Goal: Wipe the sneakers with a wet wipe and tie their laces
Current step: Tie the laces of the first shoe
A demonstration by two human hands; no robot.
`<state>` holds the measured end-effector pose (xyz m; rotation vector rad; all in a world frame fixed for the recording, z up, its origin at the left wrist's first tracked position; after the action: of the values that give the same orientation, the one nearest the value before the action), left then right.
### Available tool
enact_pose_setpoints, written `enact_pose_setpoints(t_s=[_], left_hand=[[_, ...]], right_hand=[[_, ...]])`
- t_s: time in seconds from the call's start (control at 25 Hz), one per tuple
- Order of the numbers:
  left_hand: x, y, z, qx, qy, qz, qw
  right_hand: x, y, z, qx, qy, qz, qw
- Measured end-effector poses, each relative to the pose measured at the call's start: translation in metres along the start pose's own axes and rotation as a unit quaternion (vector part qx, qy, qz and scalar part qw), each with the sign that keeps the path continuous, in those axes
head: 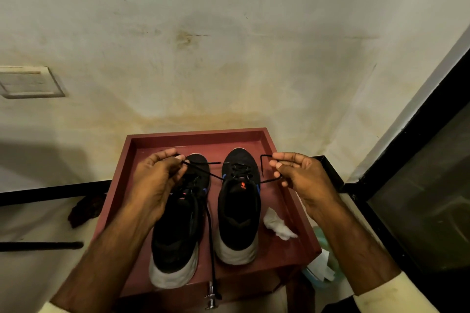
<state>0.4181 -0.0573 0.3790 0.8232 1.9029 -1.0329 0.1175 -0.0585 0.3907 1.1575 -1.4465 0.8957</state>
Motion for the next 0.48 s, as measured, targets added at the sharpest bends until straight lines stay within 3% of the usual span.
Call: enact_pose_setpoints(t_s=[0.2,0.28,0.48], left_hand=[[-0.012,-0.002,-0.014,0.036,-0.062,0.0,0.997],[-0.021,-0.009,-0.021,0.061,-0.128,0.039,0.989],[-0.017,-0.057,-0.048,0.212,-0.256,0.157,0.93]], right_hand=[[0.003,0.0,-0.002,0.0,0.016,0.027,1.0],[0.005,-0.004,-0.005,0.003,0.029,0.039,0.999],[0.011,-0.039,-0.019,0.095,0.065,-0.001,0.993]])
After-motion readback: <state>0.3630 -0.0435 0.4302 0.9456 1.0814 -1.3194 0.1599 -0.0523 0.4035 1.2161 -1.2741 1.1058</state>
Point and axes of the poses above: each hand's wrist, its own z-axis towards the middle knuckle, its own y-axis out of the back of the hand, x = y × z, the point moved 5 cm from there along z, towards the middle knuckle, and after that the axes turned 4 degrees about -x, right-handed, at the moved point
